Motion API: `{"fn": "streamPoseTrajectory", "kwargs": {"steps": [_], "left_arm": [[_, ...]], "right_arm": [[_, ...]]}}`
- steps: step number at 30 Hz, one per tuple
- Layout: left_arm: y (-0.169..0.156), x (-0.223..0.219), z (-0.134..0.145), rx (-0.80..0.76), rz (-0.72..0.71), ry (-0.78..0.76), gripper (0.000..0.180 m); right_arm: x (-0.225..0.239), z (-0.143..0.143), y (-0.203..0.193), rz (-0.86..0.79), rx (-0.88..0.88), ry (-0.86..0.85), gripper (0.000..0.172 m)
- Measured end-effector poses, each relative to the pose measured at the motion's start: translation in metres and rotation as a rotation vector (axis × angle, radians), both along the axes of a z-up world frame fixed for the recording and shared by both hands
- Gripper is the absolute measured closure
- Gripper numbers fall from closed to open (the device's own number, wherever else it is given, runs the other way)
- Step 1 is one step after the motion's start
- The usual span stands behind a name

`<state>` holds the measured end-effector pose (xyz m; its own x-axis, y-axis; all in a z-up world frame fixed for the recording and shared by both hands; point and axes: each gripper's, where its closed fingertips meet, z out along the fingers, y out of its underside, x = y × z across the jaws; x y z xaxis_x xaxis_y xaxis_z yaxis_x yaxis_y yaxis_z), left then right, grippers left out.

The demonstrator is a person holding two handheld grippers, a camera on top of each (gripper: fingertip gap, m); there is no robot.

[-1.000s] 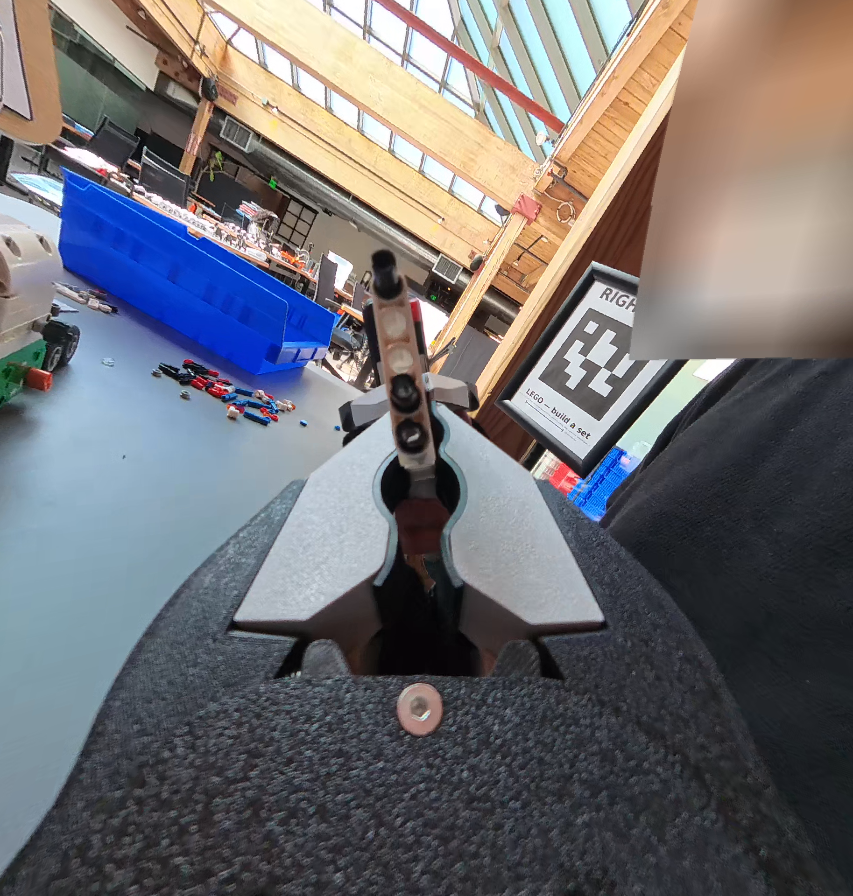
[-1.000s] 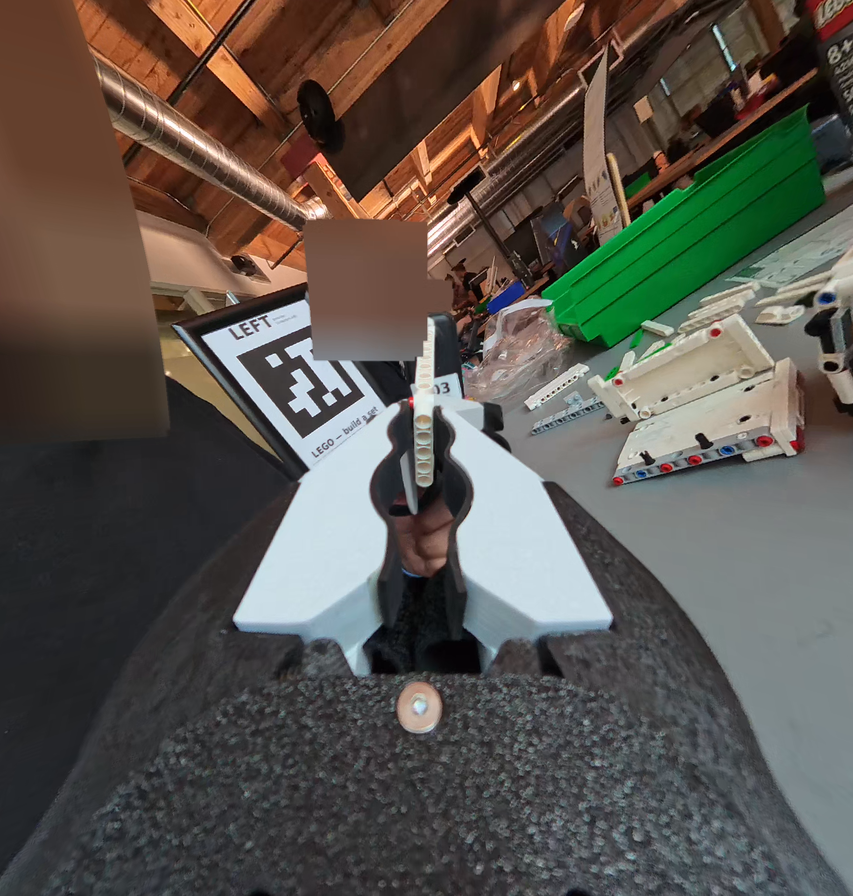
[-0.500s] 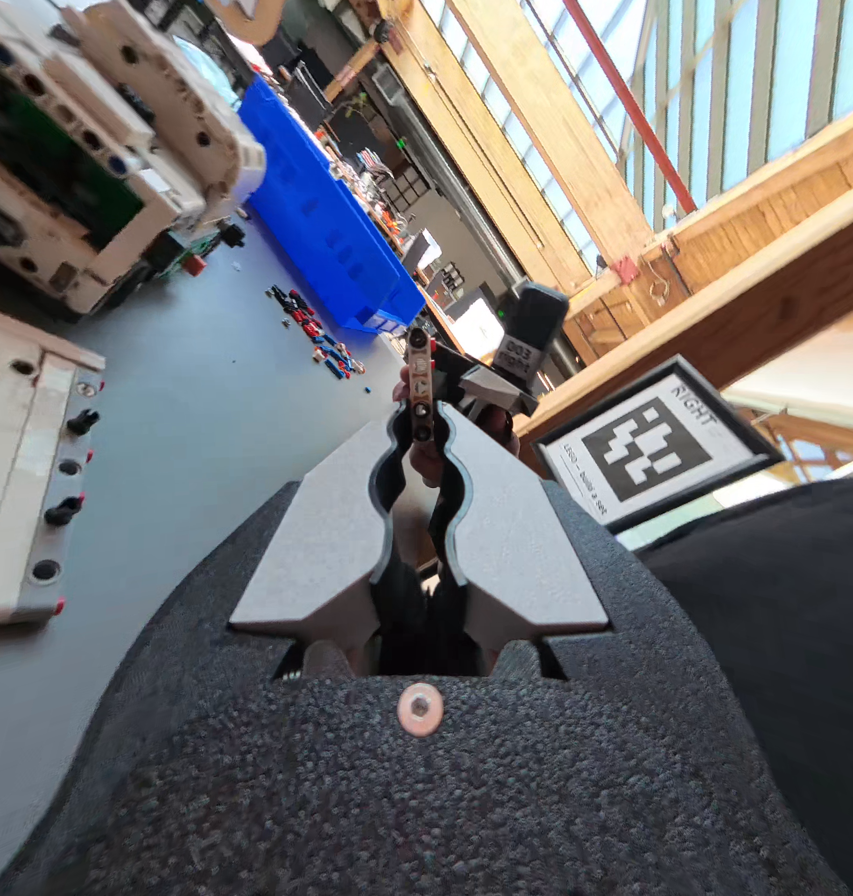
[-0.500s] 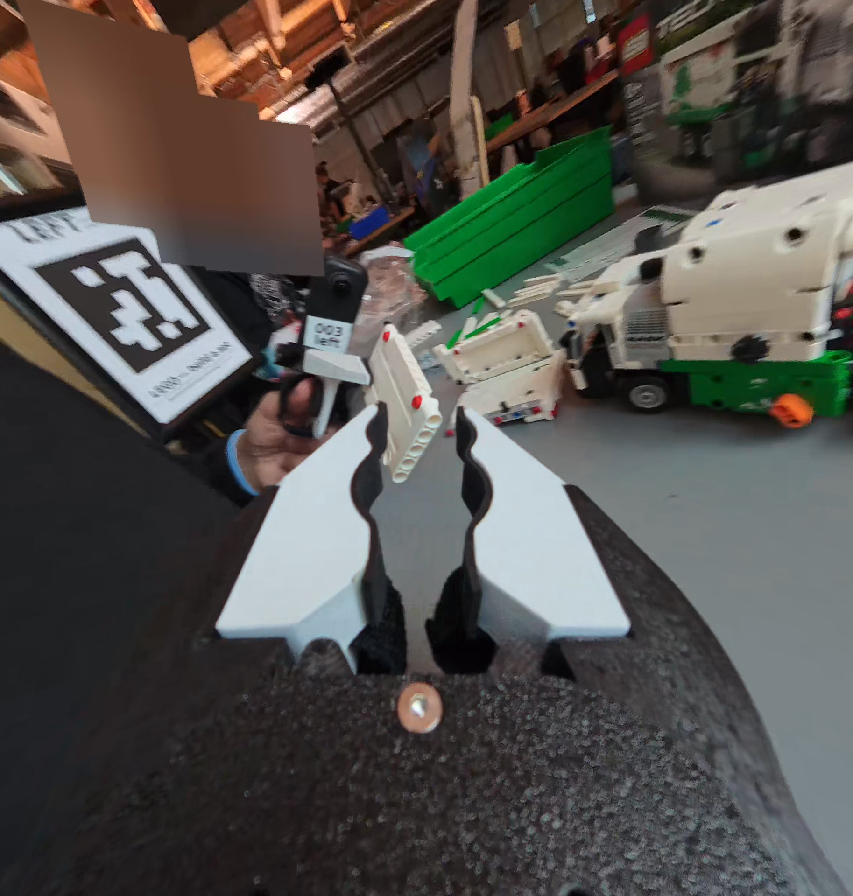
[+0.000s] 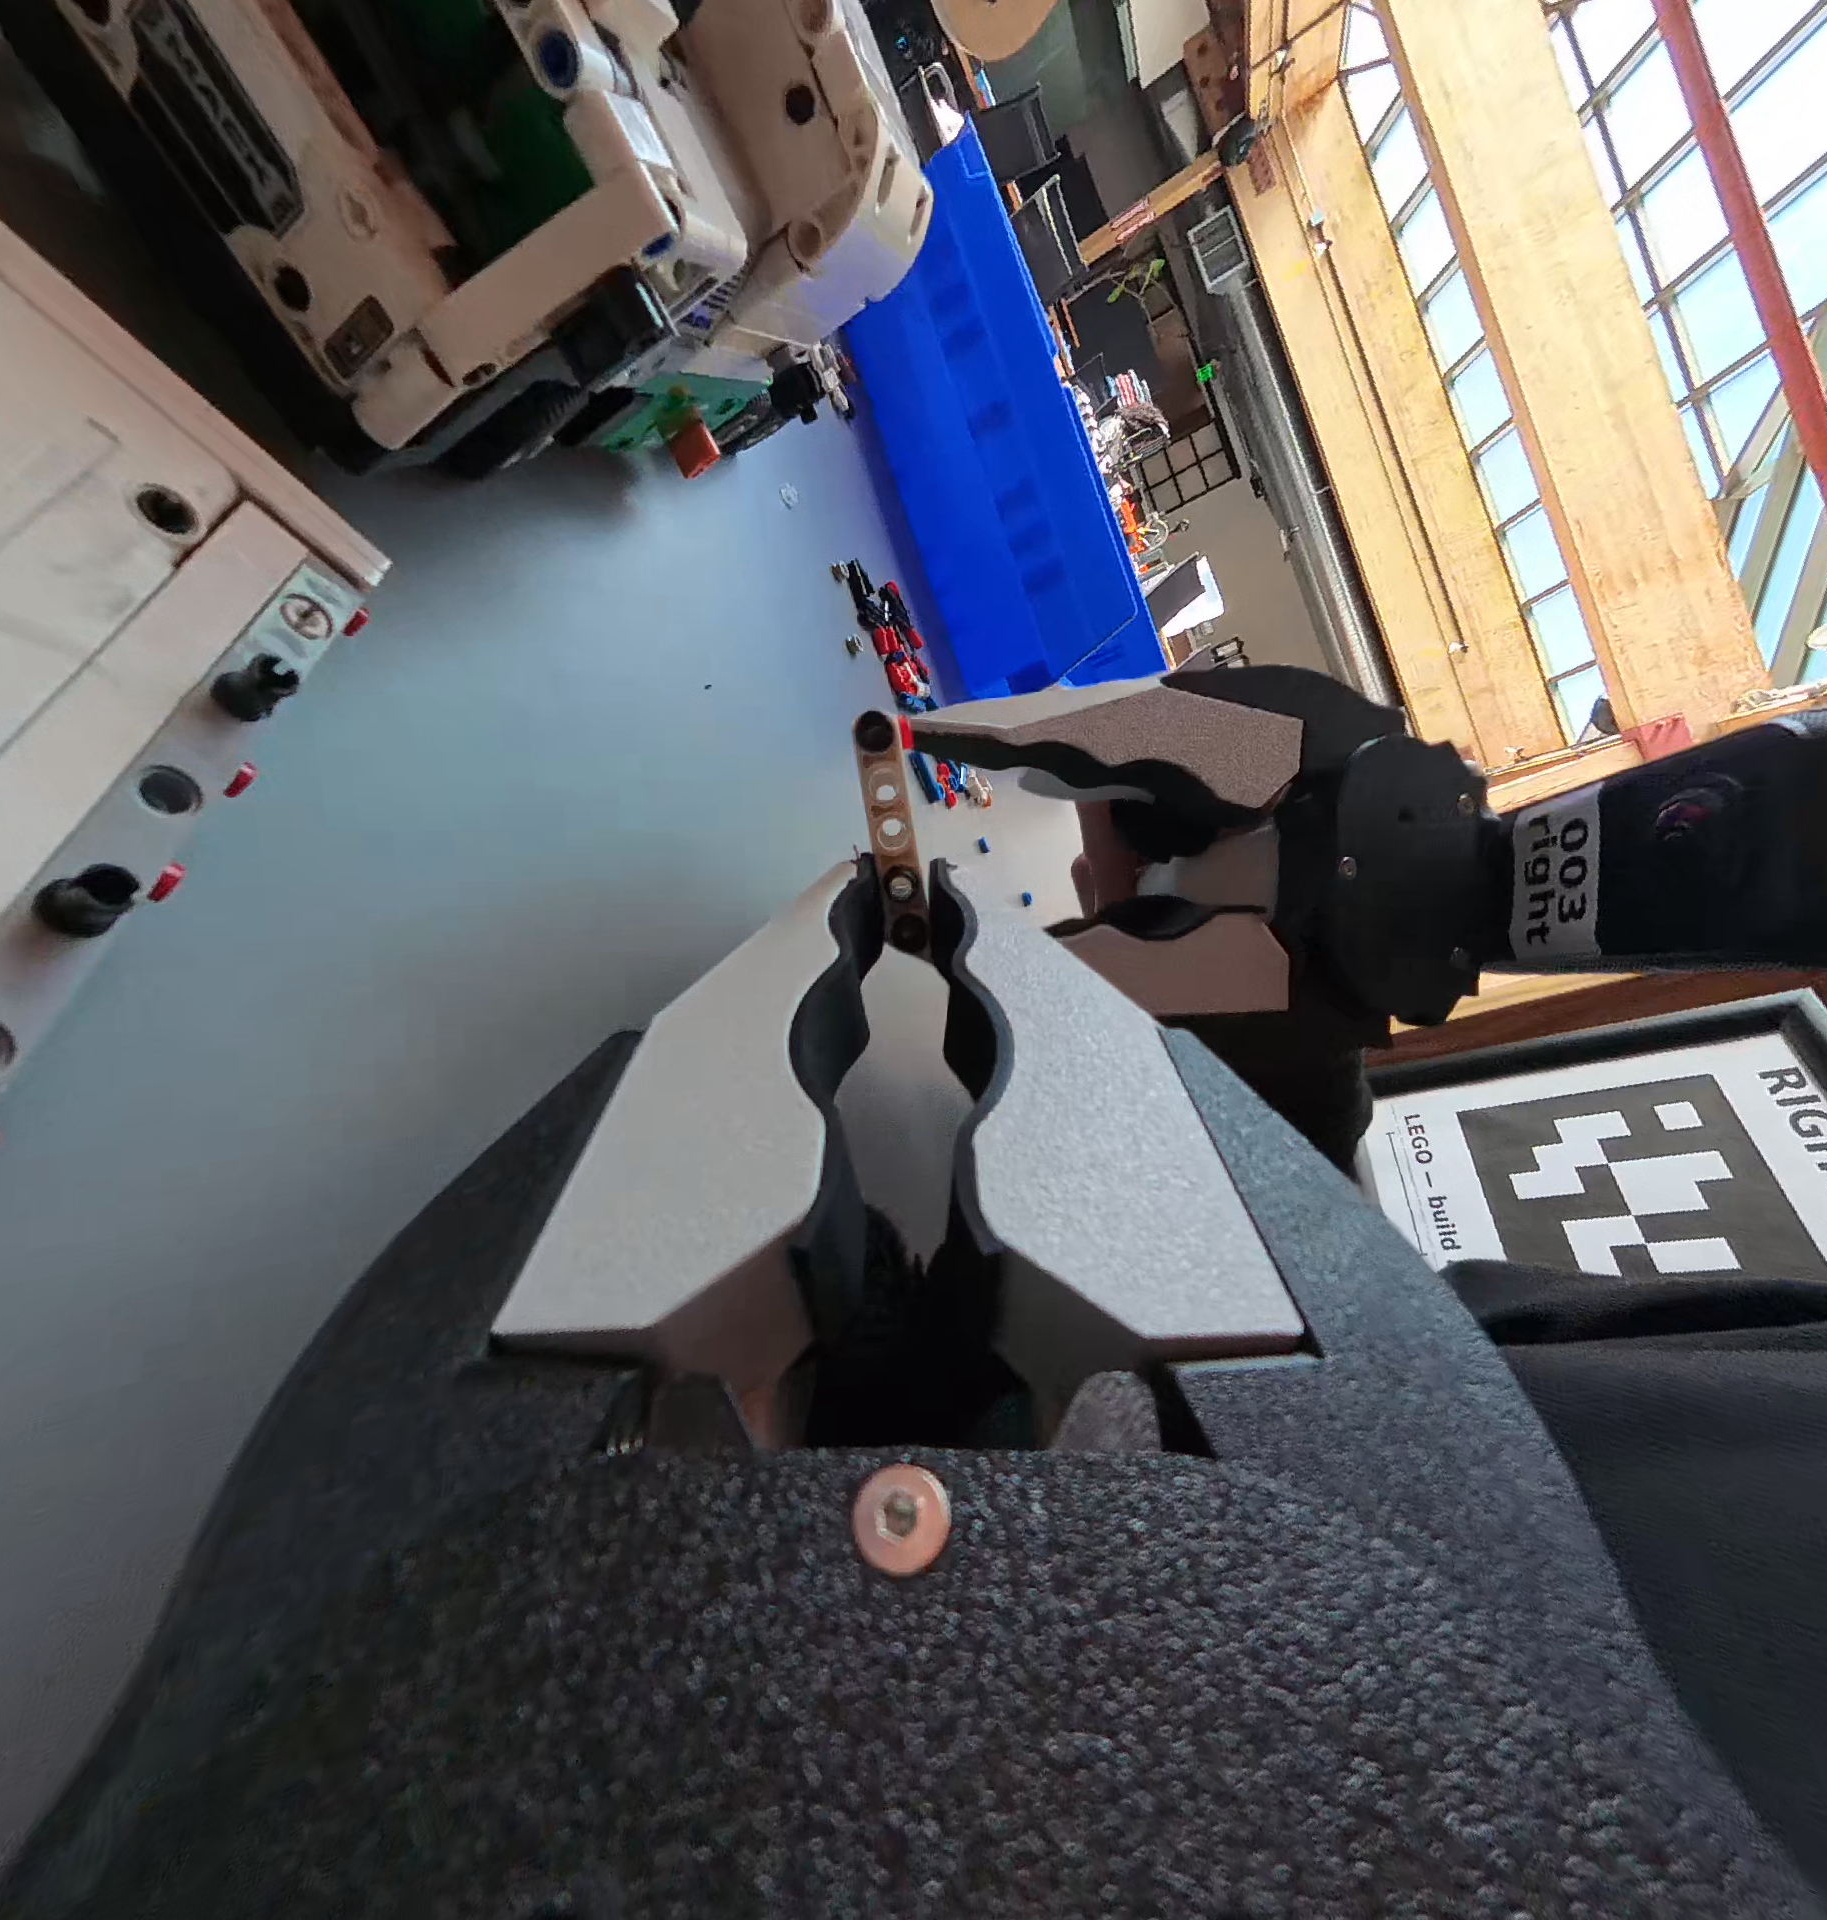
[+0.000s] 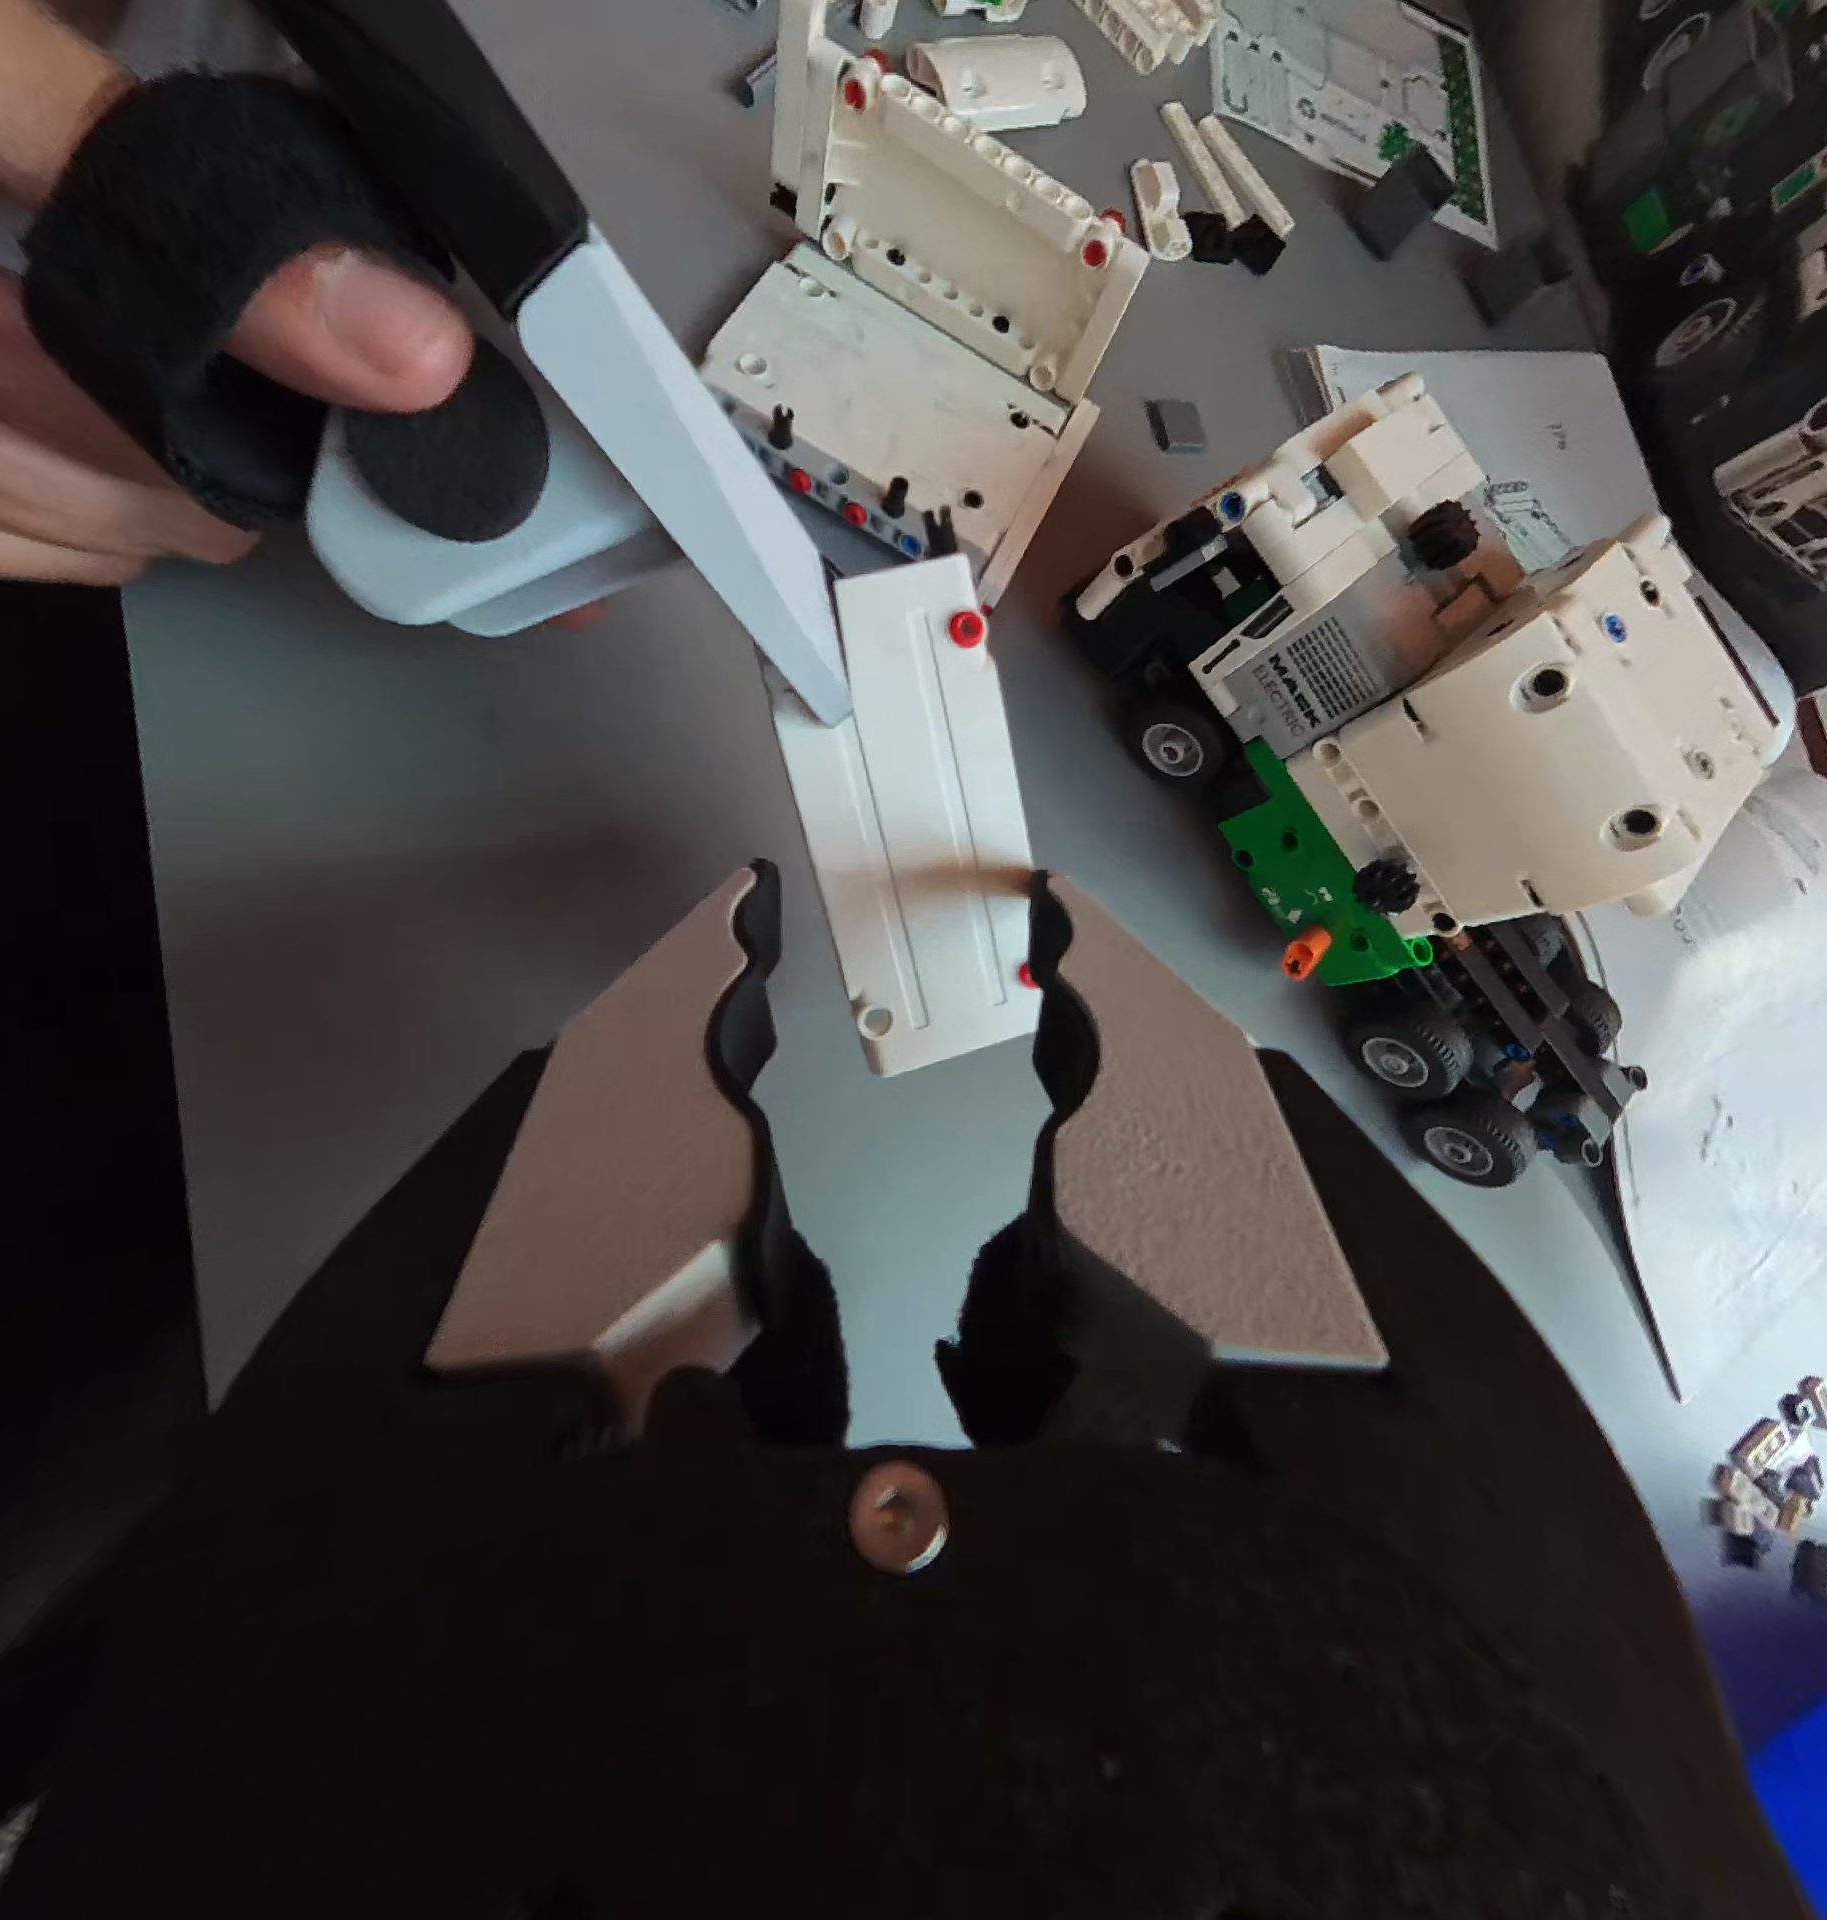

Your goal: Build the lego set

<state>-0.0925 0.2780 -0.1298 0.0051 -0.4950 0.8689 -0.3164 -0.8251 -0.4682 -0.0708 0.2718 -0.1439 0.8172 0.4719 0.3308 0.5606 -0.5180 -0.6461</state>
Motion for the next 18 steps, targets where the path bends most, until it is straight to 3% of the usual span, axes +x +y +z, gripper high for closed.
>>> {"fn": "streamPoseTrajectory", "kwargs": {"steps": [2, 6, 11, 15, 18], "left_arm": [[-0.002, -0.002, -0.005, 0.019, 0.004, 0.022, 0.173], [-0.006, -0.007, -0.013, 0.002, 0.006, 0.047, 0.173], [-0.003, -0.017, -0.015, -0.008, 0.045, 0.060, 0.174], [-0.004, -0.021, -0.016, -0.037, 0.071, 0.052, 0.174], [-0.015, -0.026, -0.016, -0.012, -0.013, 0.043, 0.168]], "right_arm": [[0.002, -0.007, -0.001, 0.077, -0.046, -0.035, 0.133], [-0.002, -0.014, 0.000, 0.219, -0.110, -0.085, 0.133], [-0.012, -0.017, 0.005, 0.343, -0.157, -0.153, 0.118], [-0.024, -0.023, 0.010, 0.406, -0.184, -0.204, 0.129], [-0.025, -0.024, 0.005, 0.490, -0.225, -0.243, 0.129]]}}
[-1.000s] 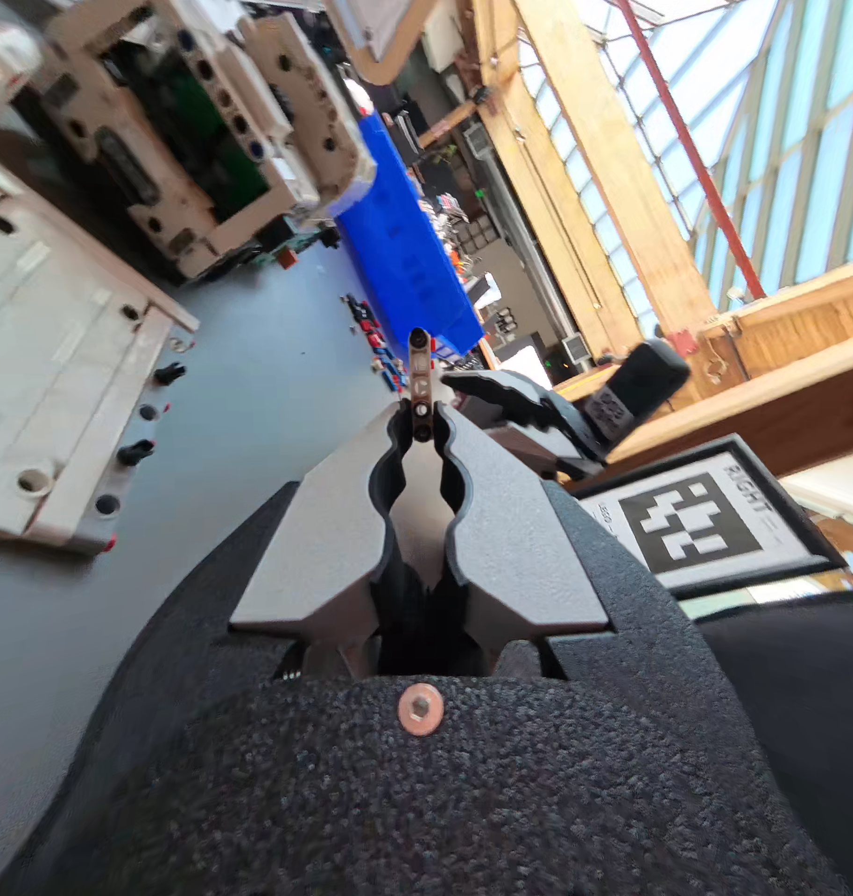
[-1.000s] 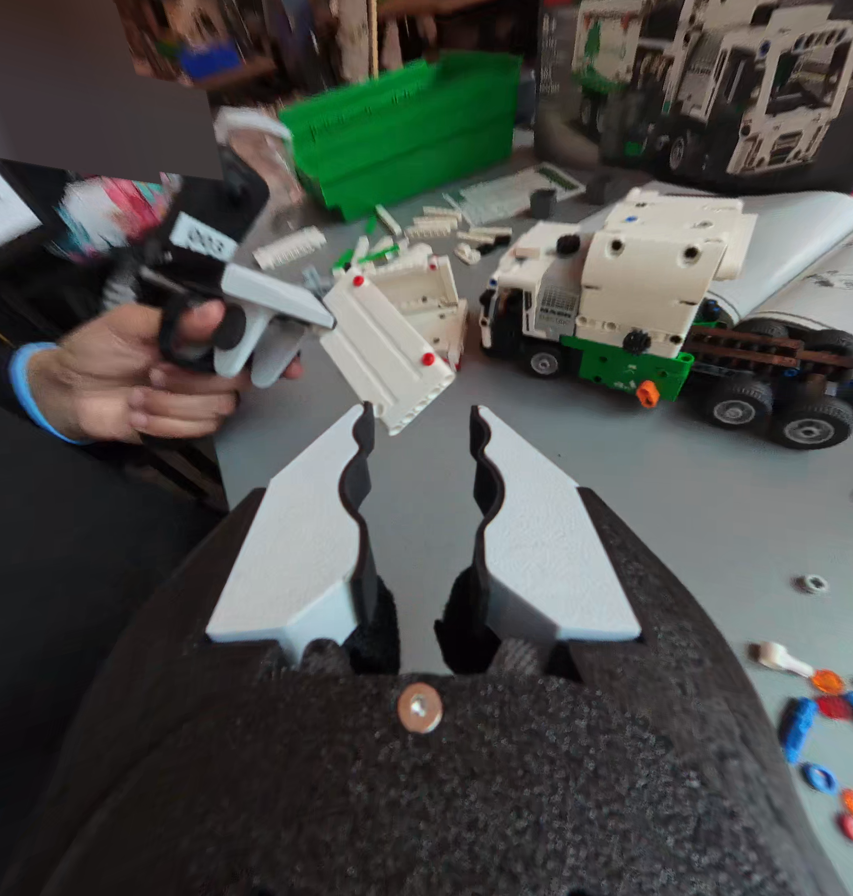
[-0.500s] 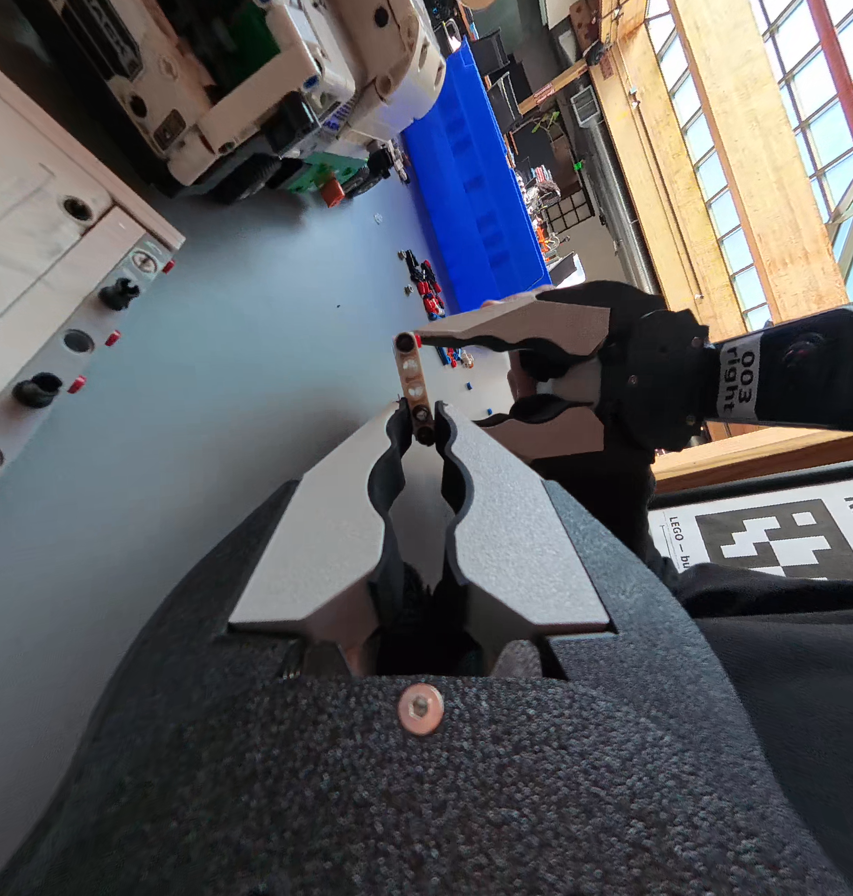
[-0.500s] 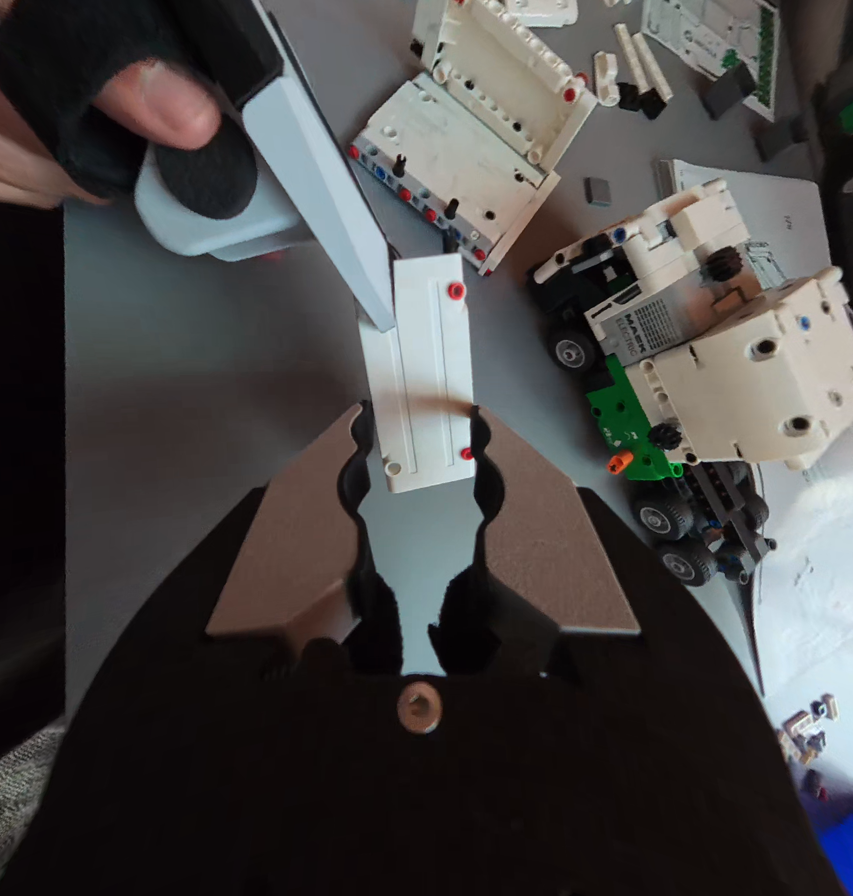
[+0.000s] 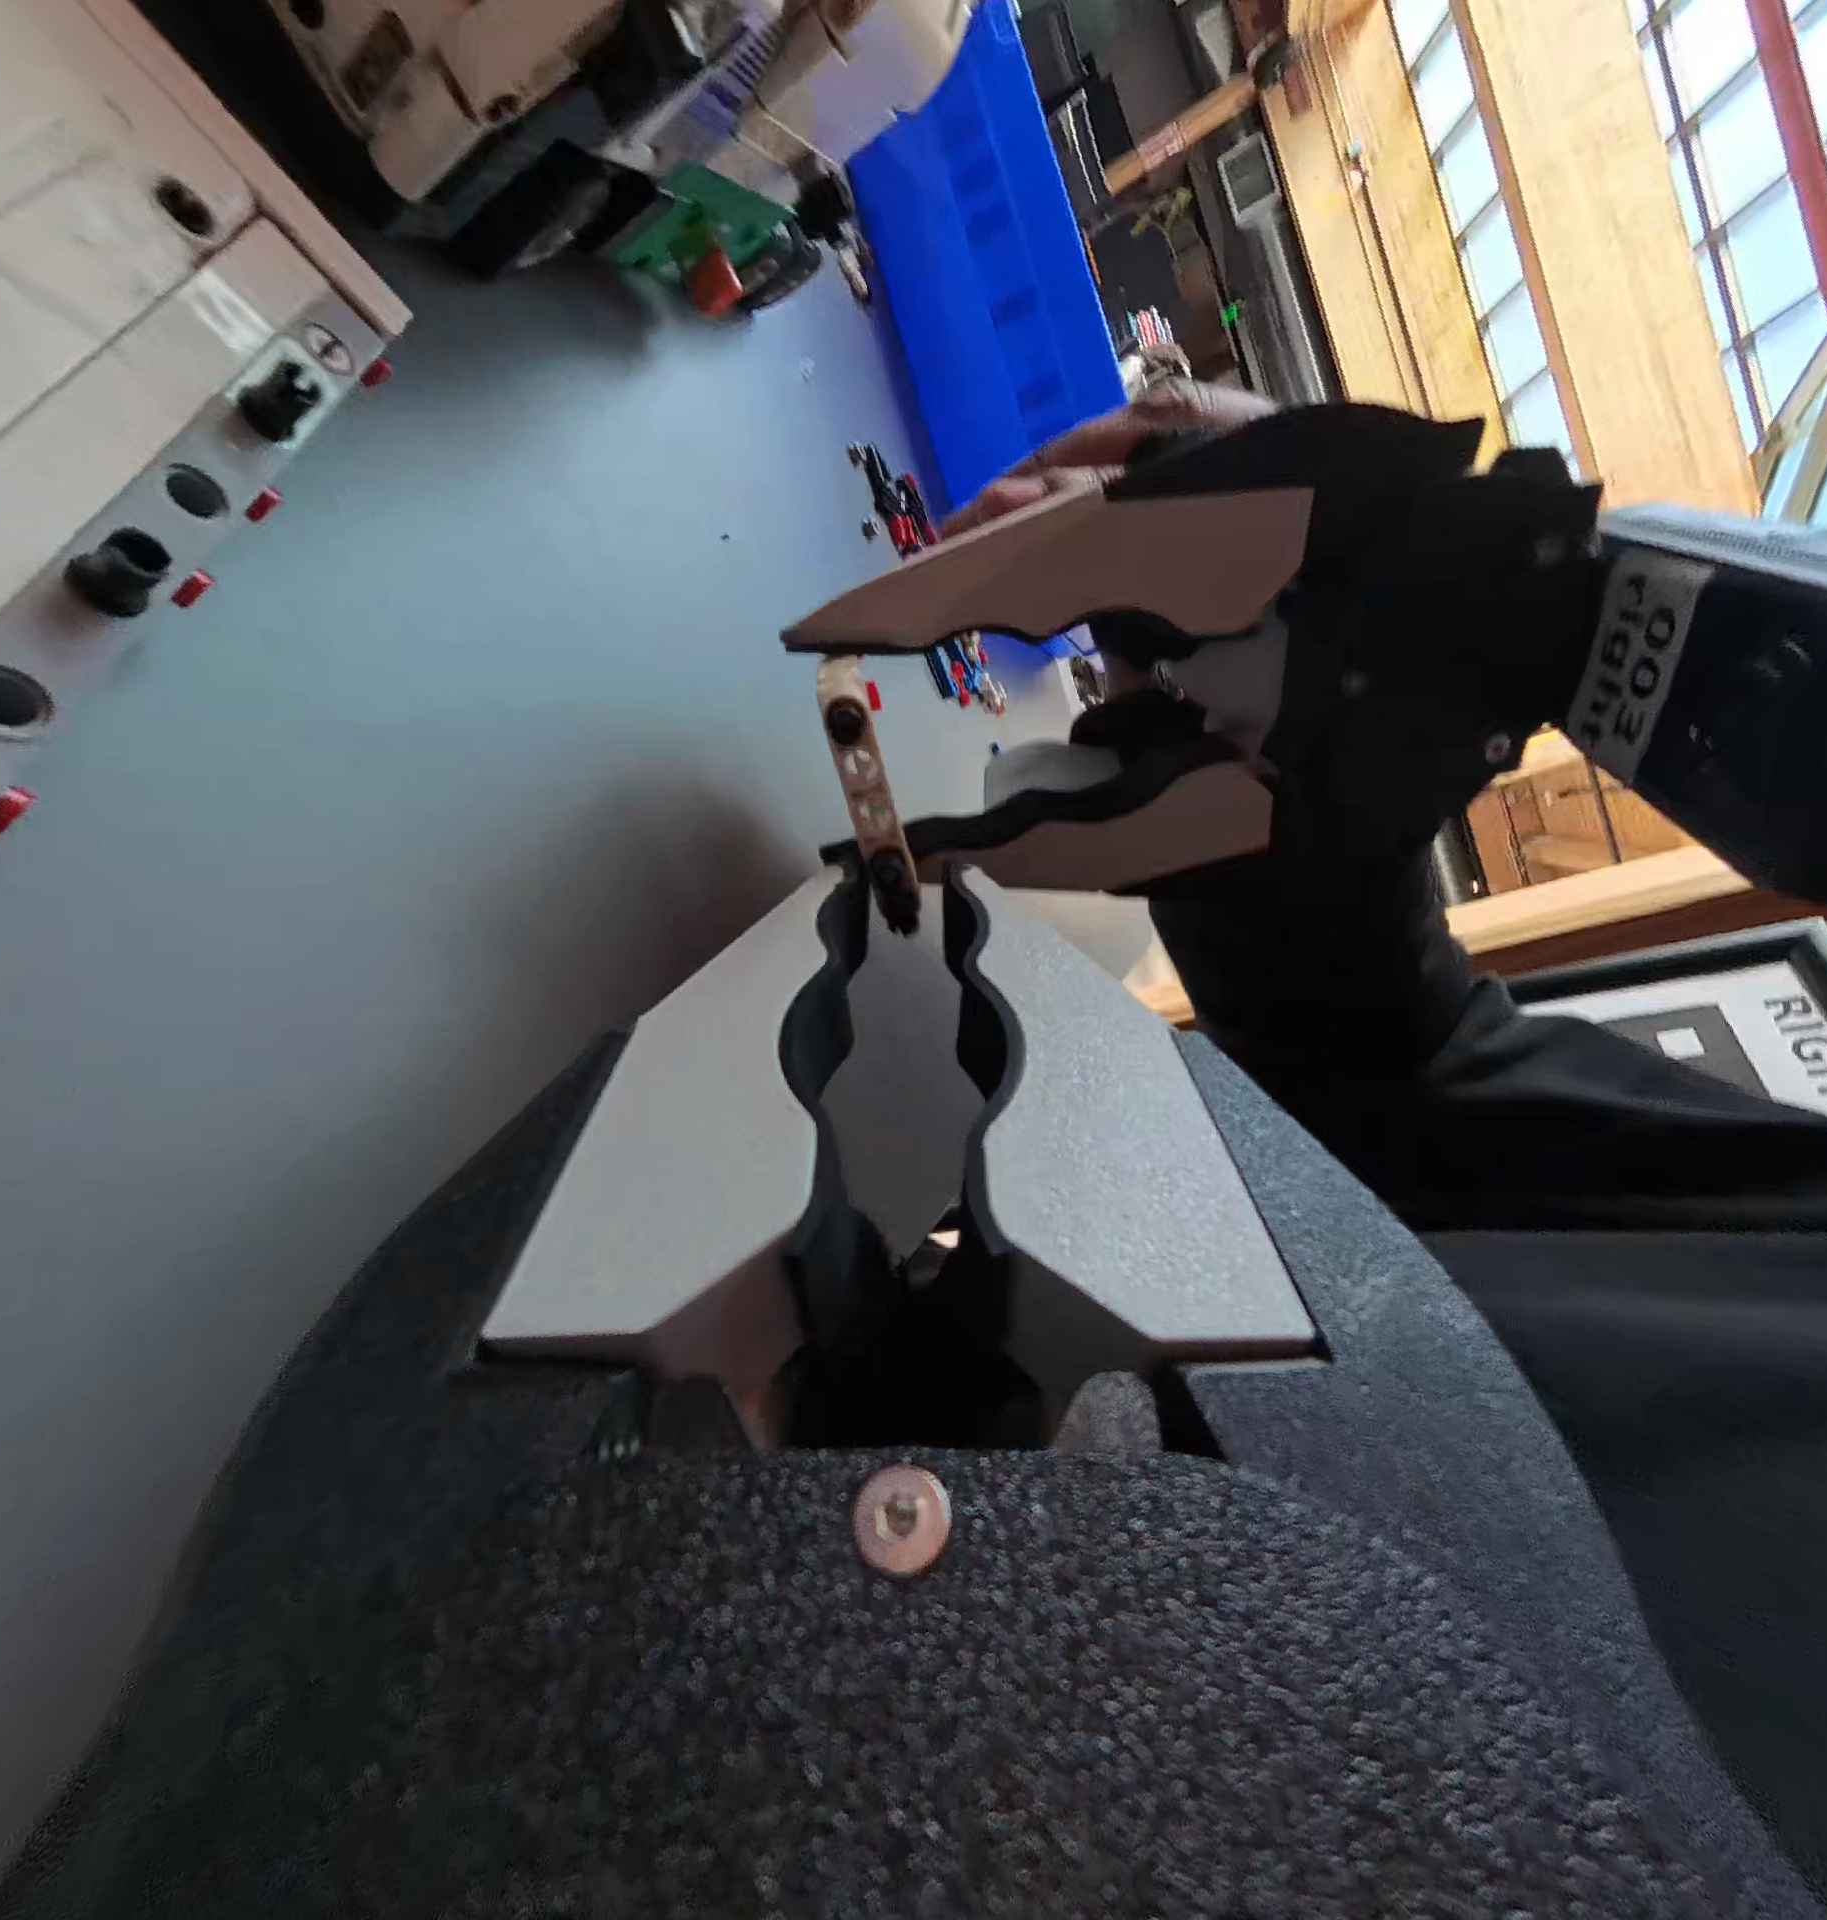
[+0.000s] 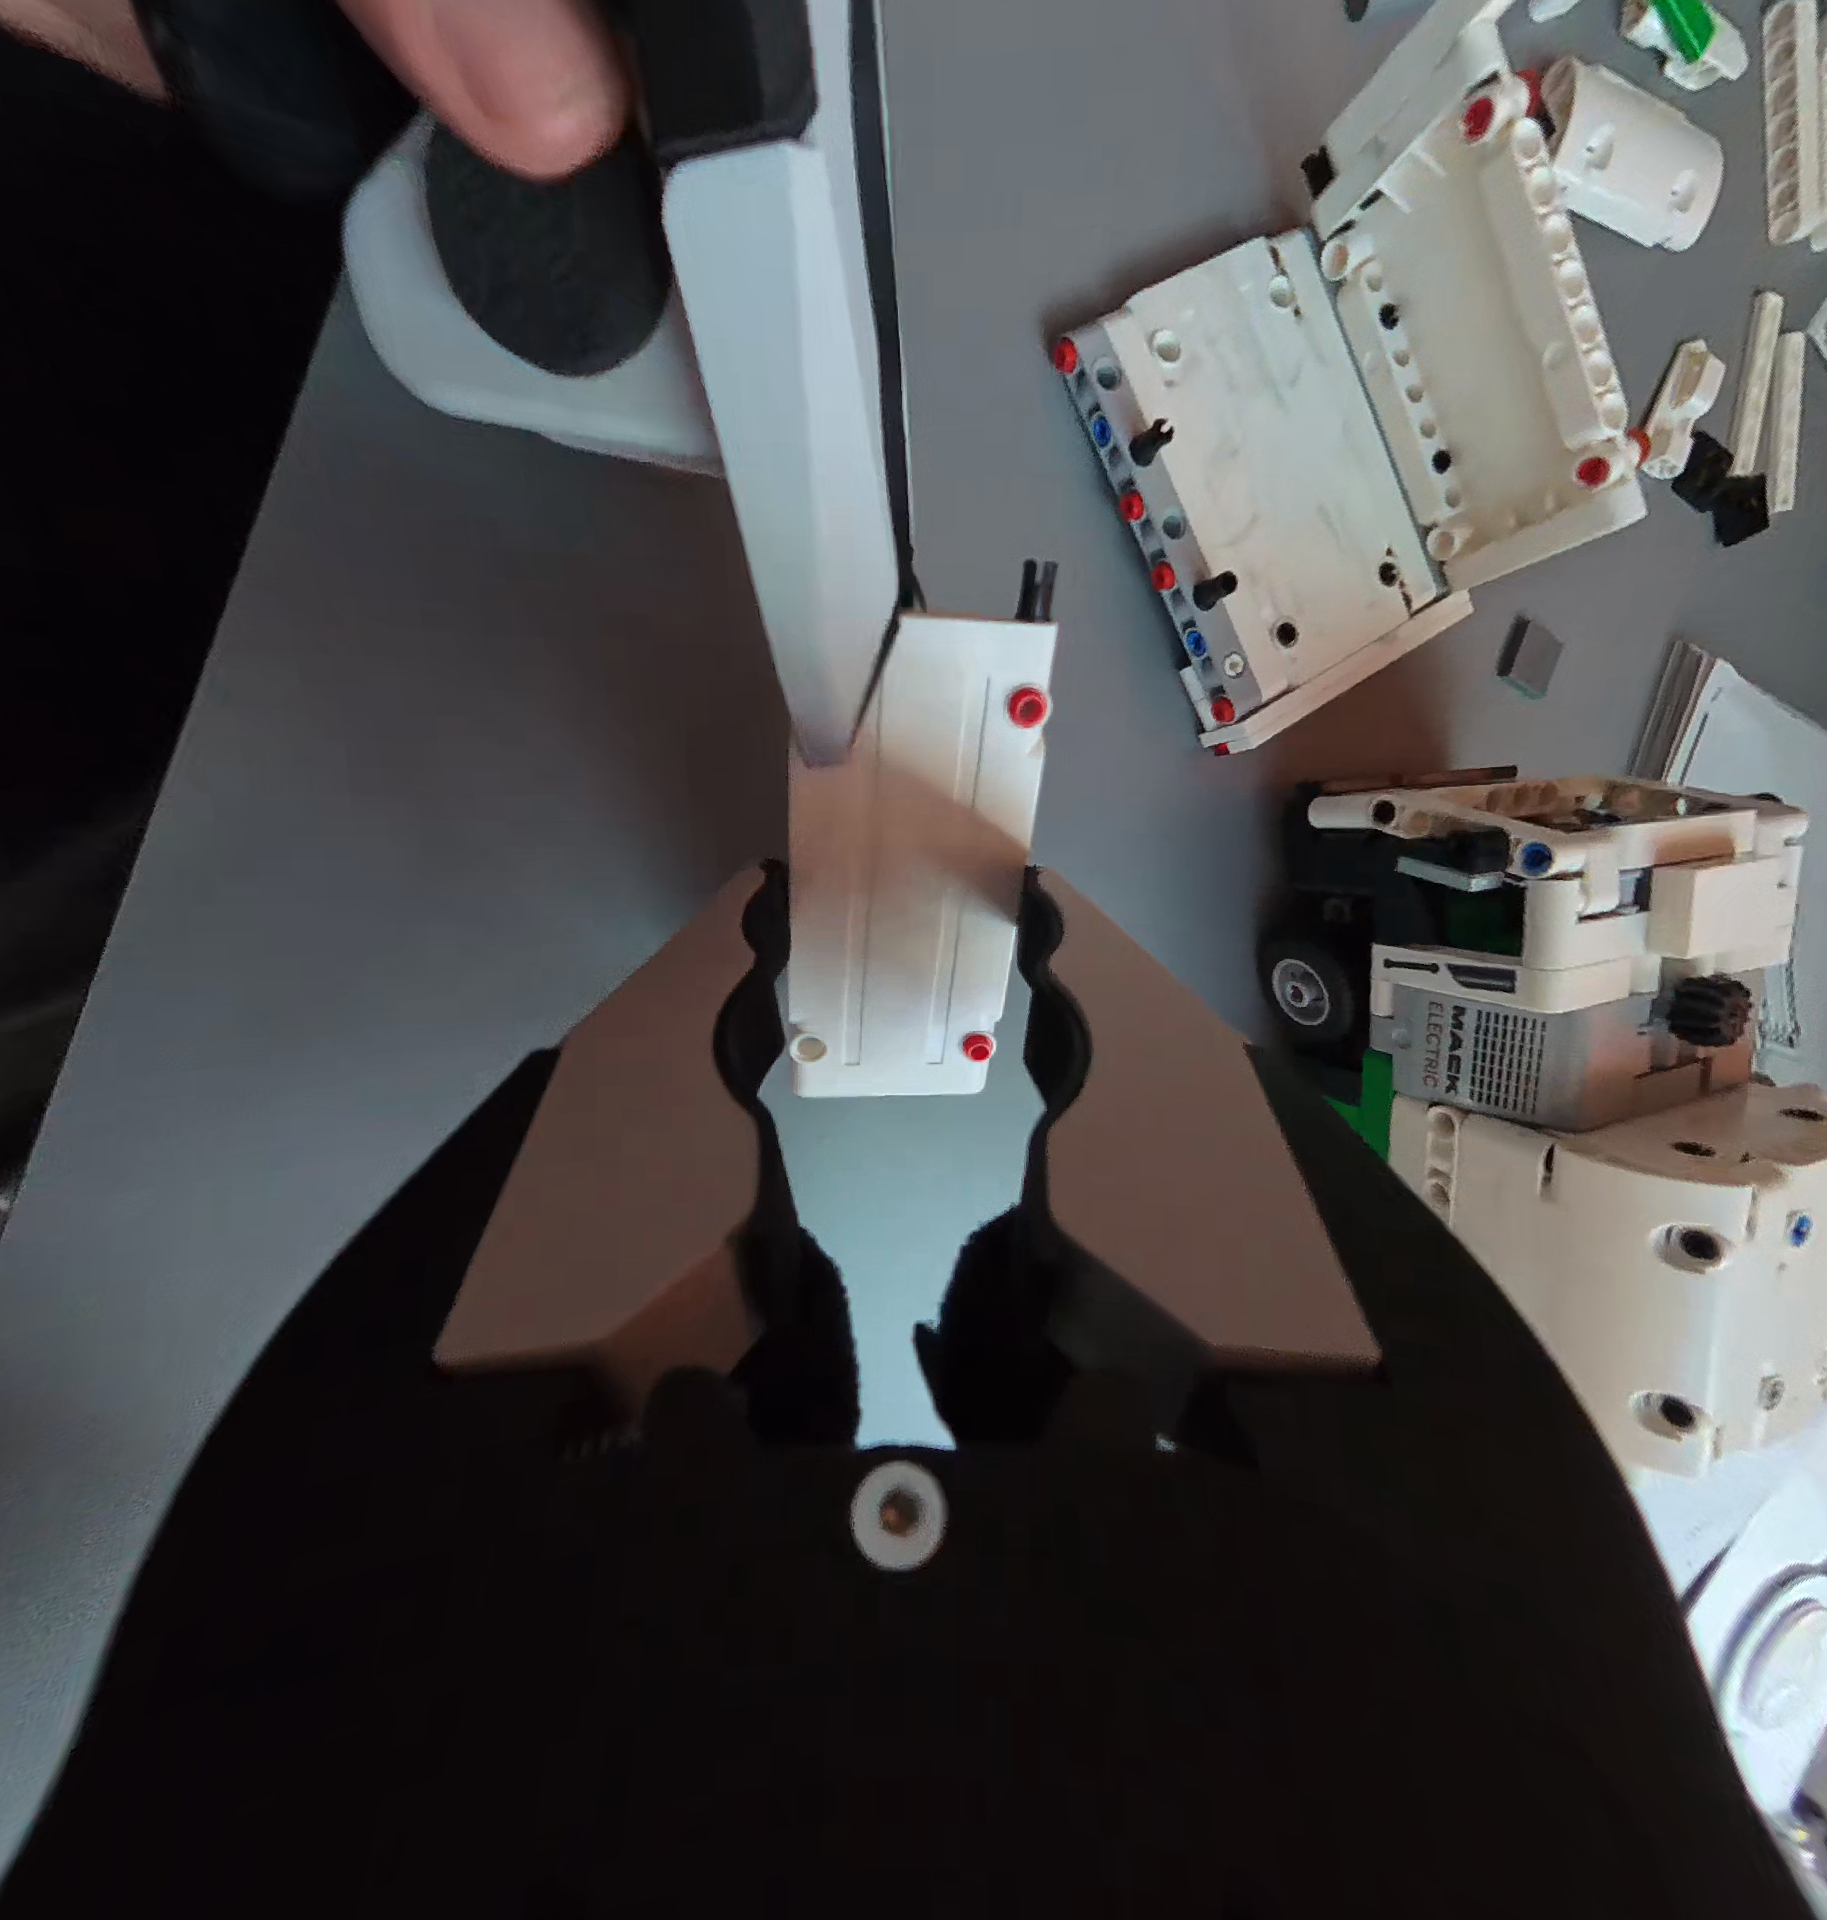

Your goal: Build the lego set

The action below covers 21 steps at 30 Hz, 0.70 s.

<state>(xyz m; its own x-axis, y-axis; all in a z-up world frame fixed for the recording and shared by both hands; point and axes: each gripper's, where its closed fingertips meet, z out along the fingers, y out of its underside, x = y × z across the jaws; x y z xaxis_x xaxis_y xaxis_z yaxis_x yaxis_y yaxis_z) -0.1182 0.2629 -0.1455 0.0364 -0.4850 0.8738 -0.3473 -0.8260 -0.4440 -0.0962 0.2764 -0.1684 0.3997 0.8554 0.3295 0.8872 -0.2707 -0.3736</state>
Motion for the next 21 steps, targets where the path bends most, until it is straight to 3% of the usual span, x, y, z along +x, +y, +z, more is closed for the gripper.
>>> {"fn": "streamPoseTrajectory", "kwargs": {"steps": [4, 7, 11, 17, 21], "left_arm": [[-0.012, -0.026, 0.001, 0.176, -0.100, 0.000, 0.146], [-0.010, -0.049, 0.008, 0.392, -0.120, -0.030, 0.146], [0.009, -0.074, 0.018, 0.631, -0.040, -0.032, 0.146], [0.029, -0.102, 0.035, 0.730, 0.111, -0.067, 0.148], [0.033, -0.109, 0.034, 0.741, 0.127, -0.062, 0.148]], "right_arm": [[0.020, -0.006, -0.013, 0.156, -0.108, -0.105, 0.129], [0.030, -0.011, -0.025, 0.259, -0.219, -0.179, 0.129], [0.039, -0.015, -0.029, 0.346, -0.303, -0.303, 0.129], [0.034, -0.023, -0.034, 0.343, -0.348, -0.331, 0.129], [0.035, -0.023, -0.035, 0.310, -0.355, -0.321, 0.129]]}}
